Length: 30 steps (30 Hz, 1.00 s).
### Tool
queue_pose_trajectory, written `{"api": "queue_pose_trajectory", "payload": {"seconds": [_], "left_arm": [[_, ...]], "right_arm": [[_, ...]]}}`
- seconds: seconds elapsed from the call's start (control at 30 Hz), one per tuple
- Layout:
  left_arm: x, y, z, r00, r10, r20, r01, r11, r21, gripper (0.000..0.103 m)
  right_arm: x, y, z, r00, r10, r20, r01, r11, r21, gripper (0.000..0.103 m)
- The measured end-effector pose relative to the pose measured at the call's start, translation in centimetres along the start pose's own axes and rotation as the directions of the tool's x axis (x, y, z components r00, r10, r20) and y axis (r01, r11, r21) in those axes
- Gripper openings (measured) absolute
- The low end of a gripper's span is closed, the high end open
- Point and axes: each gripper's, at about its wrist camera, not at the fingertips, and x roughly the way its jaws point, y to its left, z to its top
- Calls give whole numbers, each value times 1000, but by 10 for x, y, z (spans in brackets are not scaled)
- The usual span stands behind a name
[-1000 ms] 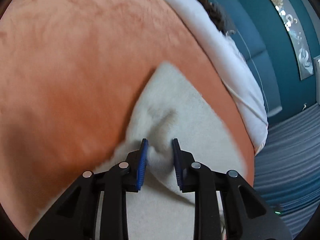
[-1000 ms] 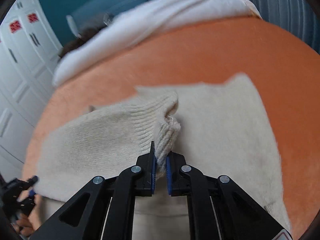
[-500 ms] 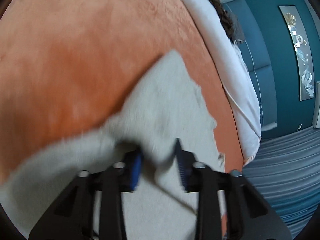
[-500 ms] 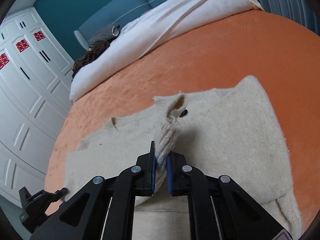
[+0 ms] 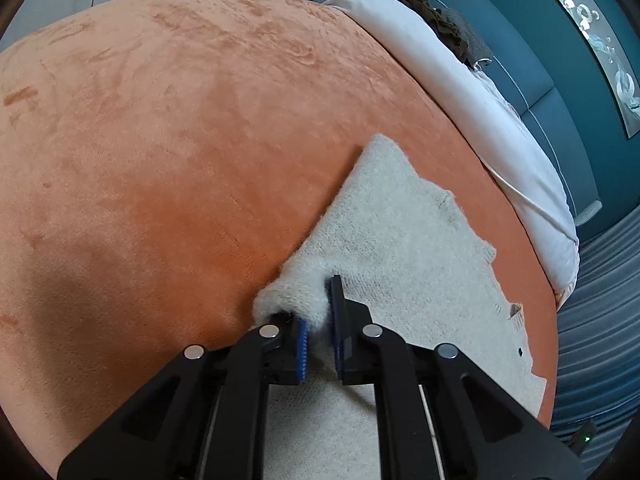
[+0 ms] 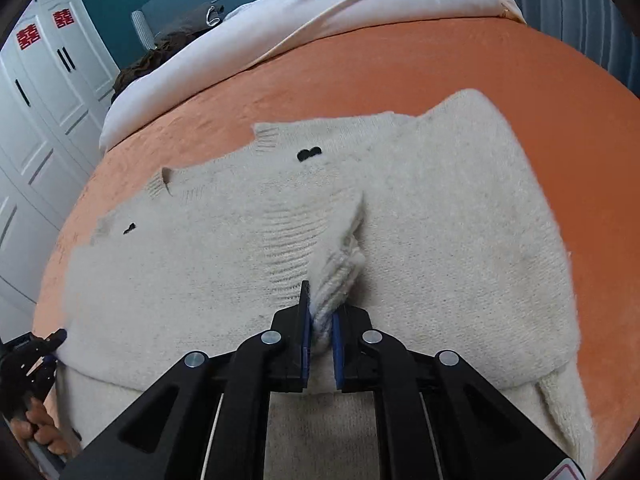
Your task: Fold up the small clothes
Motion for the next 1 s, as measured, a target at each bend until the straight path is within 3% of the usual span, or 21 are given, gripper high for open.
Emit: {"api": "queue_pose_trajectory", "payload": {"seconds": [0.07,0.1,0.13,0.17,0.27,0.33,0.4,0.43,0.47,0.57,0.67,0.73,0.8,0.93,1.0], "left_arm": [[1,0,0,1000,-4,-2,4,1000,2,10],[1,1,-1,1000,-5,0,5,1000,10,10],[2,0,-2,1000,-4,3,4,1000,18,10],[2,-1,-3,1000,-1,7,1,1000,28,10],[-4,-5,-7,1000,6,7,-6,997,74,11],[-15,-6,-11,1000,-22,-13,23,994,105,17],[-34,-4,-21,1000,-24,-20,27,987,158,31],[-47,-2,-28,1000,-11,-18,15,981,191,46],[-63,4,-38,1000,4,-12,-2,975,221,63],[-108,33,-68,999,37,-18,-31,964,264,84],[-143,72,-100,994,74,-79,-51,964,262,90],[-159,97,-120,988,66,-141,-34,975,219,91],[-176,110,-136,989,29,-144,-1,982,191,91],[-186,112,-160,985,-28,-172,50,991,127,97],[-185,106,-168,988,-18,-155,42,987,152,98]], "right_arm": [[-19,1,4,995,58,79,-59,998,11,8],[-17,-1,1,995,43,86,-42,999,-4,8],[4,-2,-3,1000,-2,2,2,1000,-25,8],[11,-8,-7,1000,8,-16,-8,1000,-30,8],[-13,-12,2,1000,24,-1,-24,999,27,13],[-39,-16,-4,1000,24,15,-25,999,37,15],[-66,-25,-19,999,-26,30,26,1000,-5,23],[-82,-32,-32,998,-55,34,56,998,-23,27],[-98,-44,-46,997,-69,32,70,997,-30,38],[-153,-90,-100,994,-110,5,110,994,-20,51],[-193,-130,-160,986,-152,-72,153,988,12,56],[-211,-149,-194,985,-129,-119,136,989,51,57],[-220,-158,-223,984,-94,-152,108,990,92,59],[-231,-157,-252,993,2,-118,17,987,160,66],[-222,-146,-251,992,57,-112,-38,985,166,68]]}}
